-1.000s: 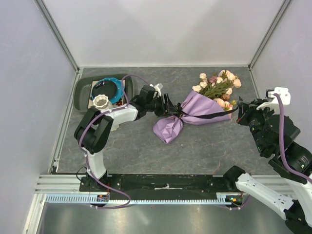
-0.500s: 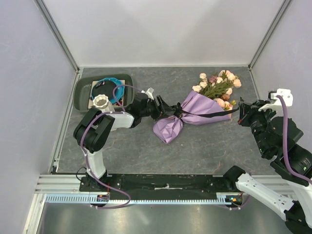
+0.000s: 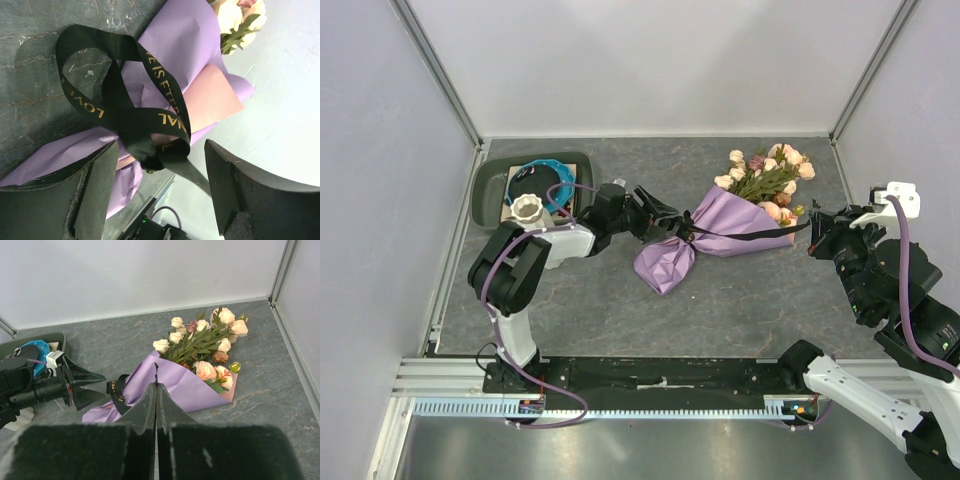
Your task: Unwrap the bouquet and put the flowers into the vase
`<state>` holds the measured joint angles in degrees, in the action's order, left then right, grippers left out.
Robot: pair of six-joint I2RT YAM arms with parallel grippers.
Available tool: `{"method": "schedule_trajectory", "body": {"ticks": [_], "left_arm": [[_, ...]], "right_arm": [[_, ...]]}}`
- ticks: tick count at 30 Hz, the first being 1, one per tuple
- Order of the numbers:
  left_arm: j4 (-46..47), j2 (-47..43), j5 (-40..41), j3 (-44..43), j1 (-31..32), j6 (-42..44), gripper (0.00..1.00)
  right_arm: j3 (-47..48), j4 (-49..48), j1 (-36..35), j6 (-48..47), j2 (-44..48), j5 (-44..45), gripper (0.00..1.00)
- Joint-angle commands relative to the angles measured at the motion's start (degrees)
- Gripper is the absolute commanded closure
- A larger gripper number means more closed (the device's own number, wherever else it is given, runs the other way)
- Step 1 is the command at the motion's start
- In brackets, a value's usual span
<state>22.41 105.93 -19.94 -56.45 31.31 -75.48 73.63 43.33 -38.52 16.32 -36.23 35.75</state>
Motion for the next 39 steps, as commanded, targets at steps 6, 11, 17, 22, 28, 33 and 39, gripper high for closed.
{"method": "schedule_trajectory", "body": {"ticks": [6, 11, 17, 22, 28, 33, 39], "left_arm": [[-3.43, 5.07, 0.17, -5.25, 0.59, -14.85, 0.22], [-2.11, 5.96, 2.44, -5.52, 0.77, -18.21, 0.28], [0.96, 5.96, 4.30, -5.69, 0.95, -19.26, 0.57], [3.95, 6.04, 4.82, -5.78, 1.56, -19.88, 0.82], [2.46, 1.84, 8.95, -8.32, 2.61, -4.12, 0.98], [0.26, -4.75, 13.16, -12.37, 6.30, 18.58, 0.98], [-0.17, -10.13, 10.82, -13.08, 13.33, 39.95, 0.98]], "right_arm": [[0.12, -1.85, -0.06, -0.41, 0.19, -1.47, 1.00], [-0.67, -1.85, -0.06, -0.23, 0.81, -2.00, 1.00], [-0.68, -1.93, -0.06, -0.32, 1.25, -2.17, 1.00], [-1.11, -1.85, -0.06, -0.50, 1.60, -2.17, 1.00], [-1.73, -0.97, -0.06, -0.32, 2.12, -1.91, 1.00], [-2.87, 0.35, -0.06, 0.99, 2.39, -2.43, 1.00], [-5.94, 0.44, -0.06, 5.04, 0.81, -5.07, 1.00]]}}
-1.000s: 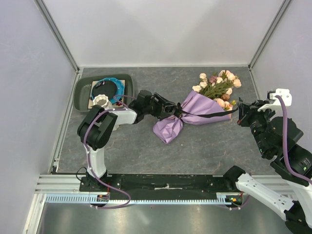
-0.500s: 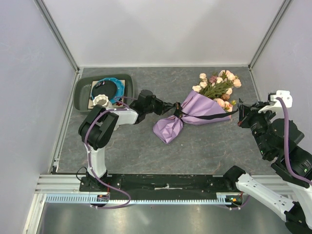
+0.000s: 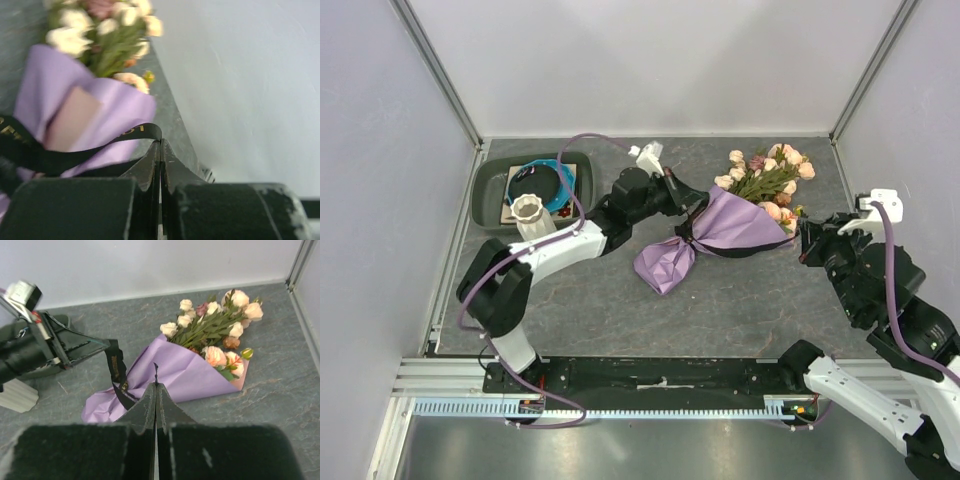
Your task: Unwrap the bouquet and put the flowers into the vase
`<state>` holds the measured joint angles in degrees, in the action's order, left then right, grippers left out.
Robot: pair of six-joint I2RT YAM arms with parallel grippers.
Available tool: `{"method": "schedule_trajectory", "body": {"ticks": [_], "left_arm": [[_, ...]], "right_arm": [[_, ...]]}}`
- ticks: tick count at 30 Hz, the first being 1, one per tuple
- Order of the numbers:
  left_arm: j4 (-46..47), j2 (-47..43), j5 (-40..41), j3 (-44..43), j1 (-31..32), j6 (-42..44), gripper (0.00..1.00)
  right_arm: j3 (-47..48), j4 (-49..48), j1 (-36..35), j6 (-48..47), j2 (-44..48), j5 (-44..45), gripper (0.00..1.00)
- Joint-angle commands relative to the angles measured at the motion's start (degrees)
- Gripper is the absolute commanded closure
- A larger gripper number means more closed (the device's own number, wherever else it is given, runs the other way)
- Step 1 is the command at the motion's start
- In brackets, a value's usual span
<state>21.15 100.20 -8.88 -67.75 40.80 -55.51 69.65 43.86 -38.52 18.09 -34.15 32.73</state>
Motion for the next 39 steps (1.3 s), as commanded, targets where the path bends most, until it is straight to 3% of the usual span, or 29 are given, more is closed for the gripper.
{"method": "schedule_trajectory", "body": {"ticks": [1, 10, 19, 22, 29, 39], "left_arm": [[0.57, -5.01, -0.78, -1.25, 5.24, 20.95, 0.98], [-1.11, -9.23, -5.09, 6.22, 10.17, 25.71, 0.98], [-6.37, -16.08, -5.71, 10.35, 15.10, 32.66, 0.98], [-11.11, -19.42, -3.34, 9.92, 15.10, 33.18, 0.98], [-28.06, -29.00, 11.41, 4.65, 14.31, 38.18, 0.98], [-36.97, -31.03, 15.21, -4.84, 9.92, 41.70, 0.98]], "right_arm": [[-2.32, -0.09, -0.06, 4.05, -1.62, -2.58, 1.00], [-8.64, 1.06, -0.15, 14.78, -9.26, -3.81, 1.00], [-10.59, 0.35, -0.06, 14.70, -17.26, -2.15, 1.00], [-10.59, 0.35, 0.11, 13.82, -16.74, 0.75, 1.00], [-10.85, -0.17, 0.47, 12.68, -12.00, 5.67, 1.00], [-8.74, -1.67, 0.47, 7.06, -3.91, 12.00, 1.00]]}}
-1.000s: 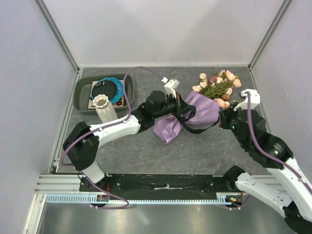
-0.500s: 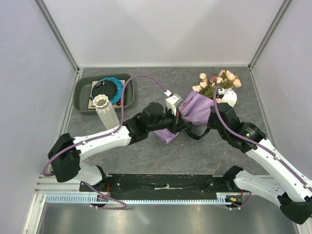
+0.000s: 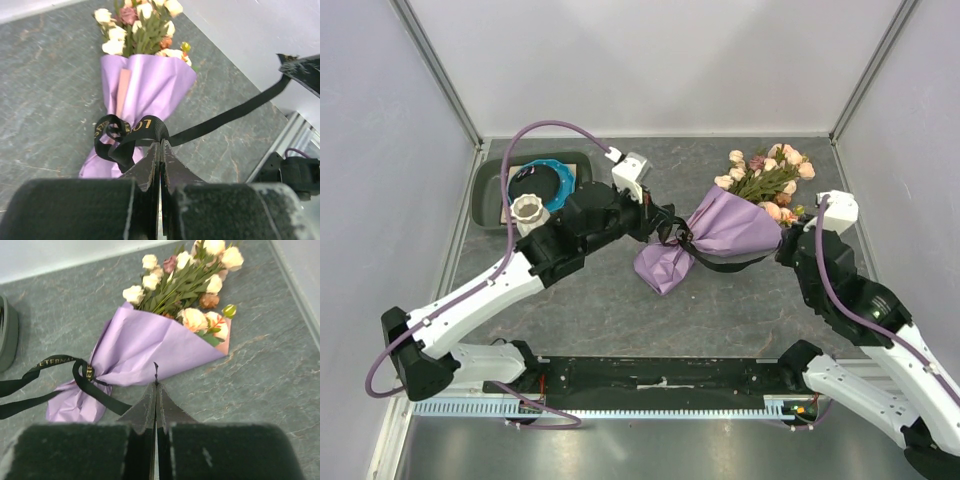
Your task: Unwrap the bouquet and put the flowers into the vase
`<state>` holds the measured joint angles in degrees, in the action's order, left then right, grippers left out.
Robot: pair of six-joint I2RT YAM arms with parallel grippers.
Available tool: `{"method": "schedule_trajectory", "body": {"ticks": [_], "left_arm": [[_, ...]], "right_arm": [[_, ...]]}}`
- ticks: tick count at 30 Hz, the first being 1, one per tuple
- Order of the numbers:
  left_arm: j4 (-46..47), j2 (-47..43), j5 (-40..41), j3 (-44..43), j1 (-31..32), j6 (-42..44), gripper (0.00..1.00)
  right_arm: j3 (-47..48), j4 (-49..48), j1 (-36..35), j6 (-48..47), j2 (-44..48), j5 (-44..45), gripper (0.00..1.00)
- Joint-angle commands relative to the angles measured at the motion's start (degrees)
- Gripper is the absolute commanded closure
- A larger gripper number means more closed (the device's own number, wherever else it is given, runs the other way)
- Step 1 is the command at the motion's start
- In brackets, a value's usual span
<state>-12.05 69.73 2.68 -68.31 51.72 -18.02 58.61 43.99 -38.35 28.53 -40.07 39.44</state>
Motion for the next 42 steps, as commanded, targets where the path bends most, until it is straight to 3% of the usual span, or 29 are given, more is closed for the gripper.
{"method": "schedule_trajectory", "body": {"ticks": [1, 7, 12, 16, 20, 25, 30, 31, 33, 37, 42], "left_arm": [[-3.59, -0.39, 3.65, -5.33, -1.45, 4.40, 0.98], [-7.61, 3.74, -0.04, -19.45, -2.42, 7.91, 0.98], [-11.06, 7.08, -3.98, -27.57, -2.59, 7.13, 0.98], [-10.97, 9.71, -8.82, -29.50, -2.77, 4.66, 0.98], [-12.73, 11.65, -8.39, -30.12, -3.21, 3.52, 0.98], [-12.55, 12.97, -9.36, -28.37, -3.47, 2.46, 0.98], [-14.66, 11.39, -8.57, -22.33, -5.22, 0.98, 0.97], [-14.75, 10.69, -8.65, -20.39, -6.62, 0.54, 0.93], [-14.66, 8.94, -10.14, -14.08, -8.38, -1.48, 0.76], [-11.43, 7.61, -15.50, -3.86, -13.13, -4.83, 0.64], [-4.13, 8.92, -19.45, 4.32, -13.58, -8.16, 0.51]], "right_arm": [[2.99, -1.89, 0.29, -3.83, 2.28, 5.82, 1.00], [6.42, -3.99, 0.29, -6.65, 0.79, 5.13, 1.00], [9.07, -10.04, 0.29, -6.73, -2.81, -9.61, 1.00], [4.69, -23.73, 0.29, -7.01, -6.67, -47.06, 1.00], [1.42, -32.20, 0.29, -2.53, -10.72, -64.12, 1.00], [1.16, -29.14, 0.29, -3.31, -9.06, -56.24, 1.00], [-2.07, -27.02, 0.29, -3.05, -10.73, -61.23, 1.00], [-3.31, -27.02, 0.29, -2.87, -10.64, -60.98, 1.00], [-7.78, -26.94, 0.29, -2.52, -9.67, -56.95, 1.00], [-12.11, -23.77, 0.29, -0.33, -12.12, -45.86, 1.00], [-12.30, -29.91, 0.29, -1.20, -25.03, -58.32, 0.91]]}}
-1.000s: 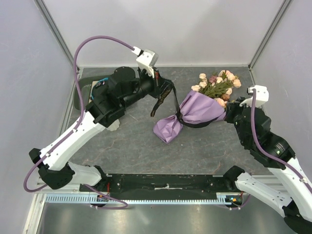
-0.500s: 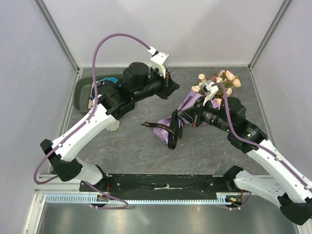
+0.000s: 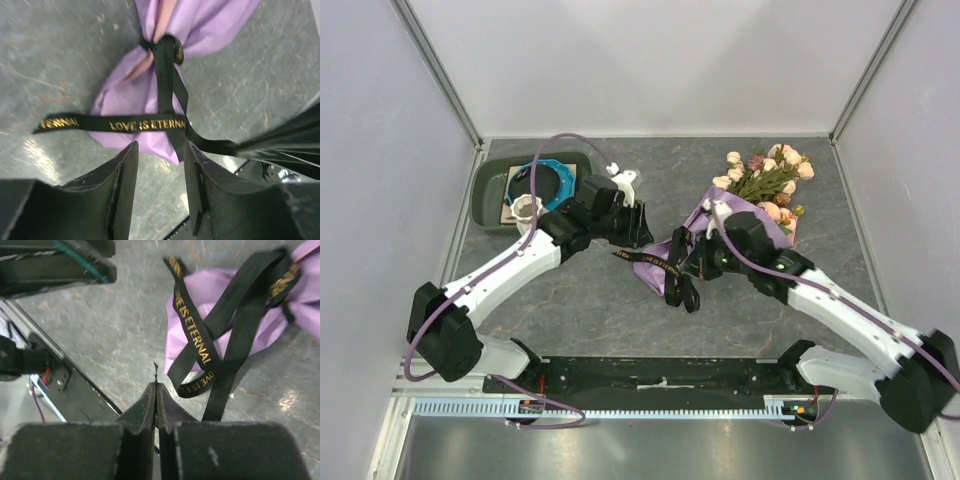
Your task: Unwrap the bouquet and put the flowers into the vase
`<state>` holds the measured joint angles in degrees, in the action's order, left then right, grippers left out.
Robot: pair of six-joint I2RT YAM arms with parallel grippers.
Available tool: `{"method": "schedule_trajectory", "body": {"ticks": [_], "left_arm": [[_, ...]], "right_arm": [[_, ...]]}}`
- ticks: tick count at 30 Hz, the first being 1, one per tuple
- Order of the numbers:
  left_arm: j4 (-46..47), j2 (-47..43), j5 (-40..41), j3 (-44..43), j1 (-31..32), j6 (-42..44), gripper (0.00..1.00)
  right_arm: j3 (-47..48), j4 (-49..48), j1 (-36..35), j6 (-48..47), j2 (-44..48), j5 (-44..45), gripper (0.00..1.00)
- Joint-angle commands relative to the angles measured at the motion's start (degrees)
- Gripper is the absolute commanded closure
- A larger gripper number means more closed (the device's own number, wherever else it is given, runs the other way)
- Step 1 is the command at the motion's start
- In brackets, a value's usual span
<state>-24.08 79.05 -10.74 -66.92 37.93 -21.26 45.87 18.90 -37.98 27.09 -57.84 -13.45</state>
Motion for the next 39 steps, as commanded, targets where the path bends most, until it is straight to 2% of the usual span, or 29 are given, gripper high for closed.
{"method": "schedule_trajectory", "body": {"ticks": [1, 3, 4, 5, 8, 11, 13, 14, 15, 16, 18, 23, 30, 32, 37, 39], "left_arm": [[8.69, 1.36, -6.39, 3.10, 0.21, -5.37, 0.51], [10.45, 3.30, -6.57, 3.54, 0.12, -6.34, 0.50], [11.06, 5.14, -6.75, 3.72, 0.12, -6.69, 0.50], [12.02, 6.20, -7.01, 3.72, 0.12, -7.04, 0.50], [13.17, 9.79, -7.62, 3.11, 0.12, -7.84, 0.47], [14.14, 10.96, -7.02, 2.84, 0.12, -8.27, 0.45], [16.15, 8.86, -5.52, 4.94, 0.12, -8.89, 0.53], [17.64, 5.45, -4.12, 6.52, 0.12, -9.41, 0.57], [20.36, 3.50, -3.33, 10.01, 0.12, -9.77, 0.58], [21.25, 1.92, -2.54, 11.62, 0.04, -9.94, 0.59], [22.31, -2.47, -0.77, 15.65, 0.04, -10.65, 0.59], [23.02, -9.34, -0.33, 22.16, -0.14, -12.49, 0.60], [22.76, -17.96, -1.21, 27.27, -0.14, -14.08, 0.59], [22.32, -19.54, -1.21, 27.89, -0.14, -14.43, 0.57], [22.23, -20.77, -1.74, 28.86, -0.05, -14.87, 0.55], [22.23, -20.95, -1.82, 28.95, -0.14, -14.78, 0.55]], "right_arm": [[1.23, -4.66, -0.08, -0.11, -8.85, -4.05, 0.81], [4.12, -1.51, 0.01, -0.99, -11.49, 2.17, 0.66], [4.75, -1.15, 0.96, -0.81, -12.20, 6.55, 0.38], [5.37, -0.97, 1.84, -0.64, -12.73, 7.73, 0.29], [8.62, -0.79, 6.59, 0.24, -16.40, 7.92, 0.23], [11.96, -1.06, 9.23, -0.11, -20.97, 6.95, 0.23], [14.42, -0.18, 9.15, -1.68, -23.53, 6.69, 0.27], [15.04, 0.00, 8.97, -1.78, -24.06, 5.82, 0.30], [14.78, -0.52, 8.80, -1.17, -24.24, 5.55, 0.40], [14.26, -1.14, 8.10, -0.55, -24.07, 5.28, 0.45], [11.62, -4.47, 5.65, 0.33, -23.72, 3.19, 0.50], [7.05, -6.33, -0.86, -5.98, -22.14, 6.94, 0.45], [9.33, -2.73, -4.99, -12.59, -26.79, 12.74, 0.56], [9.94, -1.76, -6.14, -13.99, -28.28, 16.87, 0.55], [11.08, -1.67, -9.22, -14.44, -31.45, 19.16, 0.53], [11.52, -1.67, -10.27, -14.00, -31.72, 21.44, 0.60]]}}
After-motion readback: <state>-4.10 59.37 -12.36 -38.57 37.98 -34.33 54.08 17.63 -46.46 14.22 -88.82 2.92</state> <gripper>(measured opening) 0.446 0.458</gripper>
